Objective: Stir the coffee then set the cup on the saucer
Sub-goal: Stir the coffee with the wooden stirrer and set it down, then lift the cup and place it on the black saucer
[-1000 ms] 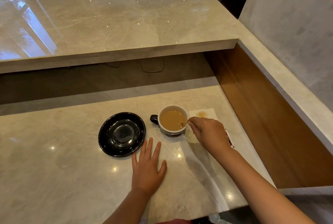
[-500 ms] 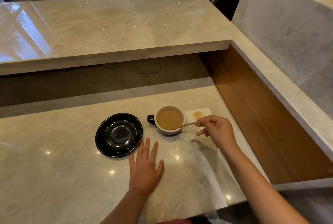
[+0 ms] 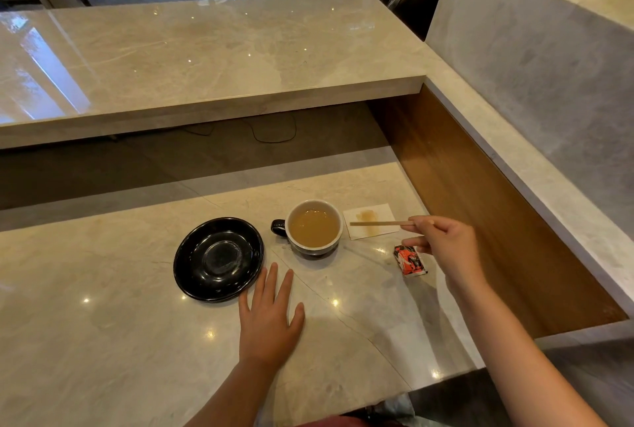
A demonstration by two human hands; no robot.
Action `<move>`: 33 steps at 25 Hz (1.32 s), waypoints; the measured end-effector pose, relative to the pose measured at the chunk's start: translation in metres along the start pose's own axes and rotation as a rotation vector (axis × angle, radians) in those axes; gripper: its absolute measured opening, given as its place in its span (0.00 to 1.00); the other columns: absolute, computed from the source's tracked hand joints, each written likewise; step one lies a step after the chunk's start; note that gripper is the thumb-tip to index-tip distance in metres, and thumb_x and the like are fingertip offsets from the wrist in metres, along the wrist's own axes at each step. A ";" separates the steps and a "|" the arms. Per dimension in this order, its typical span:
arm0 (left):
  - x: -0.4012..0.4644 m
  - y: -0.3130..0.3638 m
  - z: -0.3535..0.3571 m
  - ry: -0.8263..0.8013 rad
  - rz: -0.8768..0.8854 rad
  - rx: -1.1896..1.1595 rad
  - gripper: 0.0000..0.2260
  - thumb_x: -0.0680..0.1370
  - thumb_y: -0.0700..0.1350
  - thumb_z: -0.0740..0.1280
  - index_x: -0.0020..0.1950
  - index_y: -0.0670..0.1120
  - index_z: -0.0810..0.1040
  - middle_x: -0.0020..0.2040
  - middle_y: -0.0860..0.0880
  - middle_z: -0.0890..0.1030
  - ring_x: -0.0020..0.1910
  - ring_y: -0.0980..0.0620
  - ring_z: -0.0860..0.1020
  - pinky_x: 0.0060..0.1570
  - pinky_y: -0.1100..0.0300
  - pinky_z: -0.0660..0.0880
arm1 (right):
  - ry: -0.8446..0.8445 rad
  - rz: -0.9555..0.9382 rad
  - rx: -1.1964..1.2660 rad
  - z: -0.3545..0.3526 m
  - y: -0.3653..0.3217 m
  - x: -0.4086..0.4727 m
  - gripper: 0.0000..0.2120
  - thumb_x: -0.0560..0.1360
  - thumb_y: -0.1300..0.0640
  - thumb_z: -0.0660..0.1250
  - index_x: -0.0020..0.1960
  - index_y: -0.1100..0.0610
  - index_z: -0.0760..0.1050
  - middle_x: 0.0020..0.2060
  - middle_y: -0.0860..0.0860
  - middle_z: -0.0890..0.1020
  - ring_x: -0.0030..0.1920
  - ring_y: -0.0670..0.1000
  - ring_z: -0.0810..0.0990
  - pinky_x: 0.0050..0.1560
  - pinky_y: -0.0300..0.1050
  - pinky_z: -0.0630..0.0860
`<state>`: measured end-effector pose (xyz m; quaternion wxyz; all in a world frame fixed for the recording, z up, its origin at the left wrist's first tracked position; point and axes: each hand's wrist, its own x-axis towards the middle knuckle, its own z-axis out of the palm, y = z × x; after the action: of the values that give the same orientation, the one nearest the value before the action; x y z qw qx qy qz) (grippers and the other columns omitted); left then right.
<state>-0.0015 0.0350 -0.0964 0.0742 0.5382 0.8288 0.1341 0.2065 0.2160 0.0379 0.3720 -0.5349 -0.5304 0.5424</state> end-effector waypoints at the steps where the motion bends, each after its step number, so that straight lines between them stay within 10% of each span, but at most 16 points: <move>1: 0.000 0.000 0.000 -0.002 -0.002 0.005 0.27 0.76 0.60 0.49 0.73 0.52 0.55 0.75 0.47 0.54 0.73 0.50 0.46 0.67 0.41 0.46 | 0.005 -0.043 -0.022 -0.002 0.001 0.002 0.08 0.76 0.64 0.62 0.44 0.58 0.79 0.39 0.51 0.84 0.28 0.43 0.82 0.28 0.32 0.77; 6: -0.001 0.001 -0.002 -0.007 -0.006 0.002 0.28 0.75 0.61 0.48 0.74 0.52 0.55 0.75 0.47 0.53 0.73 0.51 0.45 0.67 0.41 0.45 | -0.037 -0.530 -0.562 0.002 0.022 0.014 0.07 0.74 0.62 0.66 0.51 0.58 0.81 0.41 0.52 0.85 0.36 0.44 0.83 0.38 0.40 0.80; 11: 0.000 0.002 -0.003 -0.007 -0.009 -0.007 0.28 0.75 0.60 0.48 0.73 0.52 0.56 0.75 0.47 0.55 0.73 0.50 0.47 0.67 0.40 0.47 | -0.087 -1.022 -0.963 0.011 0.058 0.023 0.10 0.71 0.63 0.67 0.52 0.58 0.79 0.31 0.55 0.84 0.28 0.55 0.80 0.26 0.46 0.77; 24: -0.001 0.001 -0.003 -0.006 -0.010 -0.034 0.28 0.76 0.61 0.49 0.74 0.53 0.55 0.75 0.47 0.54 0.73 0.51 0.45 0.67 0.41 0.45 | -0.311 -0.992 -1.185 0.013 0.091 0.009 0.15 0.66 0.57 0.75 0.51 0.59 0.79 0.48 0.53 0.84 0.45 0.55 0.81 0.37 0.45 0.77; 33: -0.001 0.001 -0.002 -0.028 -0.012 -0.032 0.28 0.76 0.62 0.47 0.74 0.53 0.53 0.75 0.49 0.51 0.73 0.51 0.44 0.67 0.42 0.44 | -0.359 -0.827 -1.239 0.015 0.091 -0.004 0.20 0.76 0.46 0.54 0.54 0.57 0.77 0.52 0.52 0.83 0.53 0.54 0.79 0.53 0.50 0.75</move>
<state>-0.0007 0.0346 -0.0941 0.0951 0.5336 0.8287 0.1395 0.2077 0.1948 -0.0524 0.0849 -0.3071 -0.9470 0.0411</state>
